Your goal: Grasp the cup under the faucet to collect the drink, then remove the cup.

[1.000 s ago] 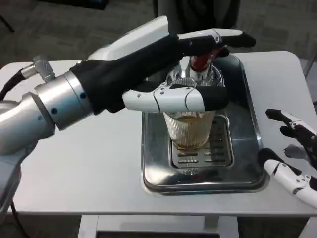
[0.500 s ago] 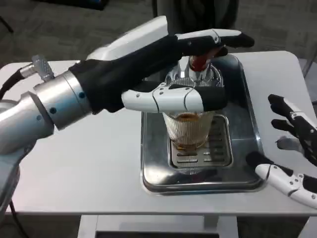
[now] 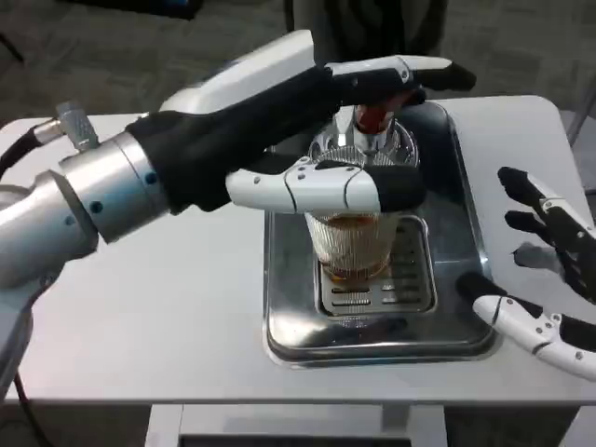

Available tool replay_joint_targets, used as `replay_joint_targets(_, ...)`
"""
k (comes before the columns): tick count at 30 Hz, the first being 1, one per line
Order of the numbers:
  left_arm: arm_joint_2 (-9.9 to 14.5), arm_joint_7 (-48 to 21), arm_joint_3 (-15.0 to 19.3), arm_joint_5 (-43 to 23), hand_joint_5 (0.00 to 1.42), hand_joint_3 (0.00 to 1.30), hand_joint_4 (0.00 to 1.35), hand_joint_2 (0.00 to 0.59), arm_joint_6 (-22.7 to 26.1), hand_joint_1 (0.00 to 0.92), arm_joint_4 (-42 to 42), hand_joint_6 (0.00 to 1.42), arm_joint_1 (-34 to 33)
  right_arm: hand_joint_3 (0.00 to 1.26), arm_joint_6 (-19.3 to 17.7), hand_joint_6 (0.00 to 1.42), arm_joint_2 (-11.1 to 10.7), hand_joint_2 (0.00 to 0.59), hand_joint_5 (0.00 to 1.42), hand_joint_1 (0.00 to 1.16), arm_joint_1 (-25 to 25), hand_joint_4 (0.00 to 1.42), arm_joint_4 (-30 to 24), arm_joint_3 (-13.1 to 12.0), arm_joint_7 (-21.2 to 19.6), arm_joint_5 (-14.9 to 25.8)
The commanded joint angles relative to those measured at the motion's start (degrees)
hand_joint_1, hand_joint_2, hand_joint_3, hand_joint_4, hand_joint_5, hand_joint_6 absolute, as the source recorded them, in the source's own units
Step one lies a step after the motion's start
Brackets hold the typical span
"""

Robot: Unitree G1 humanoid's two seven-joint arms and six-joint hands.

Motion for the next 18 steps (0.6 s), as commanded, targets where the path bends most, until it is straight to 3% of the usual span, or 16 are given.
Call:
replay_joint_targets(1,2.0,-3.1,-1.4,2.7,0.16,0.17,0.12,0.089,1.4,0.000,1.9,0.08,2.4,0.09,-1.1,0.25,0.6,0.268,0.12,0.60,-0.6,0.06,1.0,1.3,-1.2,0.4)
replay_joint_targets(18,2.5,-3.0,-1.1,2.7,0.16,0.17,0.12,0.089,1.1,0.000,2.4,0.08,2.6,0.10,0.0,0.25,1.3,0.269,0.12,0.60,-3.6,0.06,3.3,4.9,-4.0,-0.4)
